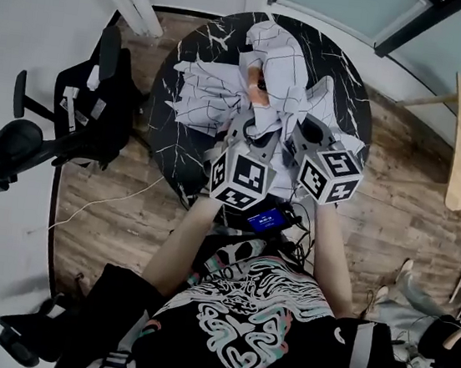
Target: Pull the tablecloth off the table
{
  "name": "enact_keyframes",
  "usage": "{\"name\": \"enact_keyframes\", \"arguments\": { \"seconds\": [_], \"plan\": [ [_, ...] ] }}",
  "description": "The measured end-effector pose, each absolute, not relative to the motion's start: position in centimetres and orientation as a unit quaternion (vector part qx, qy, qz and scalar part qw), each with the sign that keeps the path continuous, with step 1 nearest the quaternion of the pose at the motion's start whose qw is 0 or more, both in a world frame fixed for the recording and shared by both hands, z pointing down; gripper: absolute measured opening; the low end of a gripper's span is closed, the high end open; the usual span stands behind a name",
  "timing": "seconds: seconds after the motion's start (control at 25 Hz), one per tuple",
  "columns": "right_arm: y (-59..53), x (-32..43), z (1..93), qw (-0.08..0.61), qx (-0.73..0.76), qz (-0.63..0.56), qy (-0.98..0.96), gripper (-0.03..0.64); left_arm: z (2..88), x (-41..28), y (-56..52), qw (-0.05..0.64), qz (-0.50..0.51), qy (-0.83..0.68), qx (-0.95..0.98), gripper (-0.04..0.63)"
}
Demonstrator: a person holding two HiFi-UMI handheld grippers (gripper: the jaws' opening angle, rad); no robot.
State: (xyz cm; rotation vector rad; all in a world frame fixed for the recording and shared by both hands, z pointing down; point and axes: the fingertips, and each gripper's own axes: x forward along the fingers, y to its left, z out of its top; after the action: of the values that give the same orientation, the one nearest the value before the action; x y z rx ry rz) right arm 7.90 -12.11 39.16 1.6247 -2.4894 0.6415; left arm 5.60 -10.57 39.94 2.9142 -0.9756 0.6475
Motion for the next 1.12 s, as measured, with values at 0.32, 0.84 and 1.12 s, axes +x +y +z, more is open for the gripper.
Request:
{"name": "enact_keyframes", "arguments": {
  "seconds": [0.32, 0.84, 1.12],
  "plan": [
    [-12.1, 8.0, 37.8, 0.043, 0.545, 0.195, -0.814, -0.002, 38.7, 5.6, -10.6, -0.011, 0.194, -0.314, 0.929, 0.126],
    [-12.1, 8.0, 35.6, 0.034, 0.547, 0.174, -0.818, -0.002, 36.6, 5.6, -10.6, -0.022, 0.179, -0.323, 0.929, 0.123],
    [-11.9, 8.3, 34.6, 0.029, 0.547, 0.169, -0.819, -0.002, 35.7, 5.9, -10.5, -0.028, 0.175, -0.324, 0.929, 0.121]
  ]
}}
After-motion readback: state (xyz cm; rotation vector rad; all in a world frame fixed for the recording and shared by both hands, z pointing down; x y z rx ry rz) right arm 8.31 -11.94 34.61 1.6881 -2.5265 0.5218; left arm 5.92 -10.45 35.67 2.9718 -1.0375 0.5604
